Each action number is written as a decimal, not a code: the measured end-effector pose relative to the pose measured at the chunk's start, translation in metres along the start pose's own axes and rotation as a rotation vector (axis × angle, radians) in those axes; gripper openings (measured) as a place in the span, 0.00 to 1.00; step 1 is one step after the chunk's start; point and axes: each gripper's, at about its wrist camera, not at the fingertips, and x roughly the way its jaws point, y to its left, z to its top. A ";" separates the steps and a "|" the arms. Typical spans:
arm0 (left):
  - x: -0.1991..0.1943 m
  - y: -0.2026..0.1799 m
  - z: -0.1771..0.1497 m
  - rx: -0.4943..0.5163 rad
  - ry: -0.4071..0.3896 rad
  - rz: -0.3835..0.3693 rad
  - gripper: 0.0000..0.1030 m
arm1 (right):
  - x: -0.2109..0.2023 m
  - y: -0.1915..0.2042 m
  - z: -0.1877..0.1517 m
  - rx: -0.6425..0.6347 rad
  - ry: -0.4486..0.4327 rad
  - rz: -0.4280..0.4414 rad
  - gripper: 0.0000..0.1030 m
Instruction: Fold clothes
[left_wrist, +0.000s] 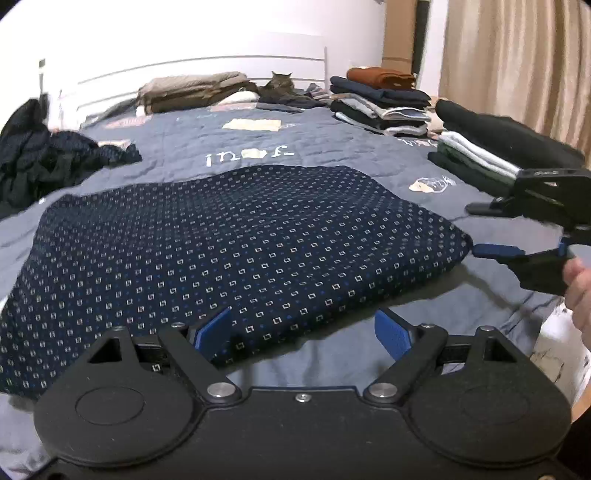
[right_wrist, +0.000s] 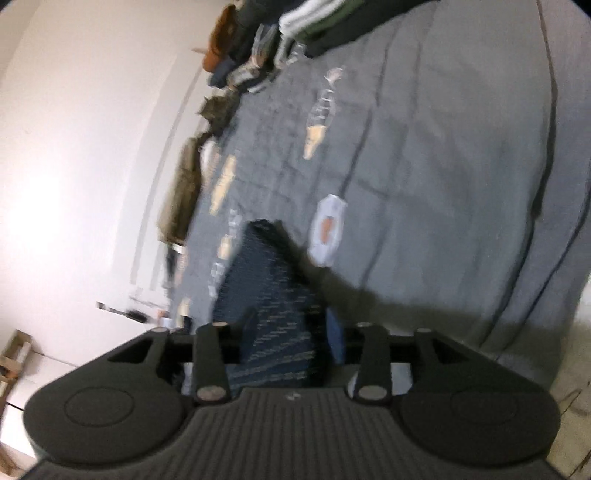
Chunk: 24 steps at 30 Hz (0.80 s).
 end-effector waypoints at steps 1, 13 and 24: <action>0.000 0.000 0.000 -0.005 0.000 -0.002 0.81 | 0.002 0.003 0.000 -0.013 0.014 0.027 0.42; -0.007 0.015 0.001 -0.060 -0.003 0.006 0.81 | 0.041 -0.015 0.000 -0.036 0.047 -0.085 0.45; -0.030 0.052 -0.001 -0.137 -0.025 0.057 0.83 | 0.024 0.031 -0.003 -0.246 0.034 -0.139 0.49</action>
